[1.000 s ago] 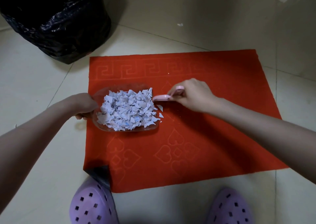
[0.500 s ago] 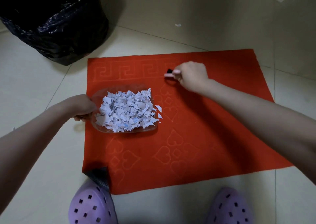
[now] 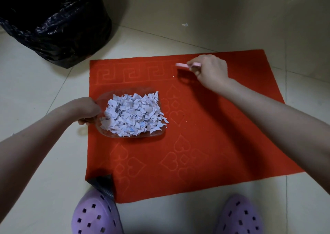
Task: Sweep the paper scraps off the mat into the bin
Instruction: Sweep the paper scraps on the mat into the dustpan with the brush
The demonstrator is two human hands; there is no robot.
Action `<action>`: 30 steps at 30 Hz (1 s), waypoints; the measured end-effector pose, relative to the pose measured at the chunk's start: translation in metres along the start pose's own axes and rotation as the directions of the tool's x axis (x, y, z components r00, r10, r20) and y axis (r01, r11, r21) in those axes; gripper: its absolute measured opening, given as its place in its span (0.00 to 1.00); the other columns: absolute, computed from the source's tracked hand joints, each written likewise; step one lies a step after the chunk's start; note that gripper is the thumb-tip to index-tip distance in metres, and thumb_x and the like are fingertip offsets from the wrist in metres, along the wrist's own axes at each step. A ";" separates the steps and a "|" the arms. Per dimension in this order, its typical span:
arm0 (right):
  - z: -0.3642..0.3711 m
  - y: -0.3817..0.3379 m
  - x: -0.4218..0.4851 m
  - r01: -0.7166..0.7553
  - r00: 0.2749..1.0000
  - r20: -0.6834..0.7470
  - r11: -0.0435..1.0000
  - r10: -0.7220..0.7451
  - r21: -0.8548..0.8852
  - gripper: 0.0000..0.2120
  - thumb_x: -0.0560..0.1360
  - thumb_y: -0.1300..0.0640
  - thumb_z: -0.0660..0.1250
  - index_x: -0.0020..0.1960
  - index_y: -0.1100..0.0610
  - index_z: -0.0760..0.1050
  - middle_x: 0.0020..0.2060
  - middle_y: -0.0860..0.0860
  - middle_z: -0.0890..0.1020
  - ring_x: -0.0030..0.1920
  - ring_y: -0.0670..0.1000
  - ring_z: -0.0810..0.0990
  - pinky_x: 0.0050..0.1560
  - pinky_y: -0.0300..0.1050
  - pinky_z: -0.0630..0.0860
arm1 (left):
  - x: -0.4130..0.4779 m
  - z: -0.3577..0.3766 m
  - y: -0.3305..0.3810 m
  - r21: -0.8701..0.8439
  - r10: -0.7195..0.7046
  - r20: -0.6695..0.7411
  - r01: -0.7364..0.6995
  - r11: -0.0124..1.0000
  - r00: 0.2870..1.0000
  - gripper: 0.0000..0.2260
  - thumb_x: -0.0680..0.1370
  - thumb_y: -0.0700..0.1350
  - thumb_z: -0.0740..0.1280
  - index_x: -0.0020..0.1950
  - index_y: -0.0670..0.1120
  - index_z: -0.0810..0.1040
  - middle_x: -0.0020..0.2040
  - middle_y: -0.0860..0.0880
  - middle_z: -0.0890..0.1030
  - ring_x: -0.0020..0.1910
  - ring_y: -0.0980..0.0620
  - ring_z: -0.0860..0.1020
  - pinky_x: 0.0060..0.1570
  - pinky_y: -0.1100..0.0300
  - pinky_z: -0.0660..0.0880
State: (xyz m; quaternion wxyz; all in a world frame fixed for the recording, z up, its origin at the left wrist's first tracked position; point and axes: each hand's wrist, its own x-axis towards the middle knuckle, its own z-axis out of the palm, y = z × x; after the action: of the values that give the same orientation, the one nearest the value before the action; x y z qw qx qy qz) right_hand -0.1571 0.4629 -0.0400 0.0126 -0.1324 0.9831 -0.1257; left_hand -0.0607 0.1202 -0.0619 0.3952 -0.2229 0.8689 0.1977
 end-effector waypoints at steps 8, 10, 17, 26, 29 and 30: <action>0.000 -0.019 -0.038 0.203 0.912 0.347 0.976 -0.219 0.084 0.13 0.74 0.59 0.67 0.54 0.44 0.81 0.52 0.42 0.83 0.57 0.49 0.79 0.47 0.44 0.71 | -0.006 0.001 0.000 -0.025 -0.004 -0.006 0.004 1.000 1.000 0.13 0.74 0.33 0.56 0.30 0.37 0.70 0.19 0.43 0.70 0.22 0.47 0.64 0.24 0.62 0.60; -0.012 -0.018 -0.055 0.245 0.854 0.437 0.959 -0.282 0.141 0.12 0.74 0.55 0.68 0.54 0.41 0.80 0.51 0.39 0.82 0.56 0.45 0.78 0.46 0.43 0.70 | -0.006 0.001 0.000 -0.024 -0.001 -0.007 0.000 1.000 1.000 0.13 0.74 0.33 0.56 0.29 0.37 0.70 0.18 0.44 0.70 0.22 0.47 0.64 0.24 0.62 0.60; -0.023 0.003 -0.080 -0.025 0.990 0.140 0.964 -0.012 0.264 0.16 0.74 0.38 0.63 0.48 0.47 0.82 0.43 0.45 0.85 0.44 0.48 0.82 0.46 0.48 0.77 | -0.012 -0.003 0.001 -0.007 0.003 -0.002 -0.003 1.000 1.000 0.10 0.73 0.33 0.56 0.34 0.36 0.73 0.29 0.39 0.73 0.26 0.46 0.66 0.25 0.62 0.61; 0.016 -0.036 -0.109 -0.007 0.965 0.262 0.991 -0.029 0.136 0.08 0.75 0.61 0.61 0.51 0.63 0.75 0.42 0.59 0.82 0.46 0.62 0.80 0.51 0.53 0.75 | -0.031 -0.008 0.001 0.104 -0.044 -0.053 0.049 0.993 0.998 0.15 0.76 0.37 0.59 0.28 0.39 0.71 0.17 0.47 0.71 0.17 0.51 0.65 0.25 0.62 0.63; 0.027 -0.065 -0.105 0.026 0.959 0.269 0.970 -0.092 0.241 0.02 0.75 0.62 0.61 0.46 0.60 0.71 0.41 0.58 0.80 0.47 0.62 0.78 0.48 0.51 0.74 | -0.034 -0.008 0.002 0.105 -0.035 -0.043 0.040 0.994 0.998 0.16 0.76 0.38 0.58 0.28 0.40 0.71 0.16 0.48 0.71 0.17 0.51 0.65 0.26 0.62 0.63; 0.028 -0.075 -0.102 0.020 0.955 0.277 0.959 -0.102 0.282 0.03 0.75 0.62 0.60 0.43 0.57 0.68 0.37 0.57 0.80 0.45 0.61 0.78 0.46 0.50 0.73 | -0.035 -0.007 0.002 0.105 -0.035 -0.041 0.039 0.994 0.999 0.15 0.76 0.37 0.58 0.28 0.39 0.72 0.16 0.48 0.71 0.18 0.50 0.65 0.26 0.62 0.63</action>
State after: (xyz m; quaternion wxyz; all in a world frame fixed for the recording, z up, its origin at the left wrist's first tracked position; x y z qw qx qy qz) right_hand -0.0380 0.4130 -0.0494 0.1706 -0.1769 0.9388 -0.2412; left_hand -0.0459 0.1262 -0.0302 0.3928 -0.2216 0.8815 0.1397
